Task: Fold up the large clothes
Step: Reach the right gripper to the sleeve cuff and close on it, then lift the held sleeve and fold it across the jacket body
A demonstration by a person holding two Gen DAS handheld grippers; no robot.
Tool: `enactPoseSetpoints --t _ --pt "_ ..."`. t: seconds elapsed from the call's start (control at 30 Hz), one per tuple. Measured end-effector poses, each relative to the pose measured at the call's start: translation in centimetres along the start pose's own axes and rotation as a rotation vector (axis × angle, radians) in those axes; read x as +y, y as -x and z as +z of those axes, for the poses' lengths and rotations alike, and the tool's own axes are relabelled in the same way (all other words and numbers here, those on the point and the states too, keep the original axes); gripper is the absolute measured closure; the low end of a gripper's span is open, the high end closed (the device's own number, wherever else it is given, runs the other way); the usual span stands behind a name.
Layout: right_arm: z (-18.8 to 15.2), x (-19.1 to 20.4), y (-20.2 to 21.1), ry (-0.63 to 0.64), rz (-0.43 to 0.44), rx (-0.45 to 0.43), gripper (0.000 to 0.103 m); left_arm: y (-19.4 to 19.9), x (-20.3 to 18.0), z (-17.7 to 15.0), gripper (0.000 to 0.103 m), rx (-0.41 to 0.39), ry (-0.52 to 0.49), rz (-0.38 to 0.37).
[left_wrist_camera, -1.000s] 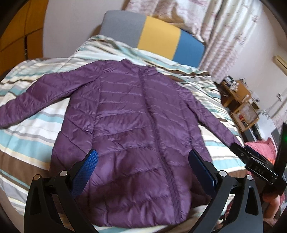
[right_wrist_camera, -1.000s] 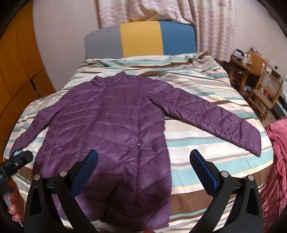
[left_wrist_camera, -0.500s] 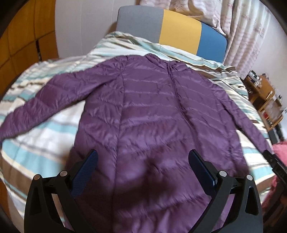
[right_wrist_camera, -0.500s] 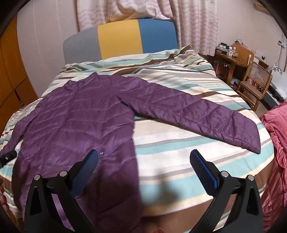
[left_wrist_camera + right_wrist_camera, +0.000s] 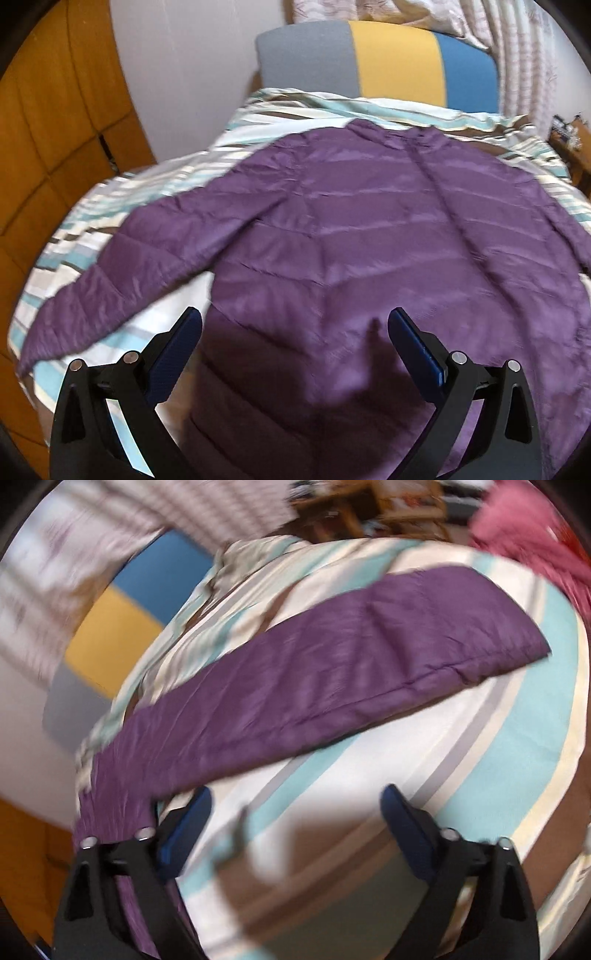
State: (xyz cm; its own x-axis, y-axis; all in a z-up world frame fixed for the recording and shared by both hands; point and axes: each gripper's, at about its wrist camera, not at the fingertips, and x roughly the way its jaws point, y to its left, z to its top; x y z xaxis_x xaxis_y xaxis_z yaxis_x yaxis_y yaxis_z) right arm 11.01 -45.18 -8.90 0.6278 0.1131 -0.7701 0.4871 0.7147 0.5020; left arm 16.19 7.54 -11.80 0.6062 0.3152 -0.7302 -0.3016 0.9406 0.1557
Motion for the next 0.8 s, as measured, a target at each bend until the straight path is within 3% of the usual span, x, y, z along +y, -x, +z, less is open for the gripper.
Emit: enactPoseSetpoints --t 0.07,0.23,0.53,0.67,0.8 --pt "0.9 -0.3 0.0 -0.025 0.001 -0.048 0.023 -1.1 0.6 0.1 0.003 -0.002 0.004 0.026" --pt "2.4 -2.0 -0.2 -0.131 -0.011 -0.132 0.047 -2.9 1.3 -0.2 0.003 0.039 0.035 -0.024" --pt "4.7 -4.9 -0.2 -0.267 -0.007 -0.18 0.078 -4.1 1.1 -0.4 0.003 0.015 -0.031 0.024" --pt "5.5 -4.1 -0.3 -0.197 -0.063 -0.183 0.082 -4.1 1.0 -0.4 0.003 0.014 -0.035 0.033" --pt "5.9 -0.6 -0.1 -0.028 -0.131 -0.231 0.087 -4.2 0.4 -0.5 0.003 0.01 -0.056 0.061"
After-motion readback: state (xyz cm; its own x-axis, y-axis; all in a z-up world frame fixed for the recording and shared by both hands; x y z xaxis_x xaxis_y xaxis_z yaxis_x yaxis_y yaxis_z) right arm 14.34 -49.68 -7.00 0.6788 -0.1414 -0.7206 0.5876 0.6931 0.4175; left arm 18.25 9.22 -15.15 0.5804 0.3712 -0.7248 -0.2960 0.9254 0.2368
